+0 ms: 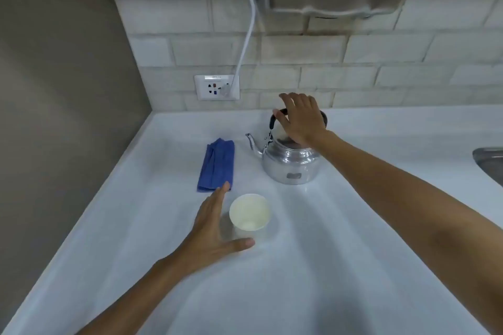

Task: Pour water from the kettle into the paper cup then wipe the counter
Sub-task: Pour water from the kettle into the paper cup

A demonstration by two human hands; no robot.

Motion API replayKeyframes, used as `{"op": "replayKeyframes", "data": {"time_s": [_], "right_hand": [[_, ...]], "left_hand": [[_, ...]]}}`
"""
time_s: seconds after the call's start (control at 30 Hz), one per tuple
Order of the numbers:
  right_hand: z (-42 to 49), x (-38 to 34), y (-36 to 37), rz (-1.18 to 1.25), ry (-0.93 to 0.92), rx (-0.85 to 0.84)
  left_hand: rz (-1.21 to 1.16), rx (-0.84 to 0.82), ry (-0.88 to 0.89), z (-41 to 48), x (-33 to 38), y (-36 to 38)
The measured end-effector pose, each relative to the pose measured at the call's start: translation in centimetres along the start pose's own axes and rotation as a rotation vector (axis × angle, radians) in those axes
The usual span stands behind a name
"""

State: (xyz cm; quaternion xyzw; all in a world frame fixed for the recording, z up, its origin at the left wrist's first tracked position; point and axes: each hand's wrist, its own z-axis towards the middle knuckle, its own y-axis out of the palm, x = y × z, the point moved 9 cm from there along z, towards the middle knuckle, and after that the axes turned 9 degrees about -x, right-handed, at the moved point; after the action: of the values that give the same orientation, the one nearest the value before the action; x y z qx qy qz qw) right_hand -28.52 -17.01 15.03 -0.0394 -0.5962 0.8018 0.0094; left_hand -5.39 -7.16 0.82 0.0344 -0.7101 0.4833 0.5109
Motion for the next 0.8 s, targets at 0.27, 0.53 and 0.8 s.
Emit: {"op": "replayKeyframes", "data": {"time_s": [0.27,0.53,0.8], "right_hand": [[1.2,1.4,-1.1,0.1,0.124,0.035],[1.3,2.2,-0.8,0.18,0.179,-0.028],[-0.2,2.5,-2.1,0.203,0.137,-0.001]], "left_hand": [[-0.292,-0.051,-0.03,1.6,-0.3,2.3],[-0.335,0.03,-0.112,1.8,-0.4,2.7],[-0.379,0.139,-0.145,1.3,-0.5,2.8]]}}
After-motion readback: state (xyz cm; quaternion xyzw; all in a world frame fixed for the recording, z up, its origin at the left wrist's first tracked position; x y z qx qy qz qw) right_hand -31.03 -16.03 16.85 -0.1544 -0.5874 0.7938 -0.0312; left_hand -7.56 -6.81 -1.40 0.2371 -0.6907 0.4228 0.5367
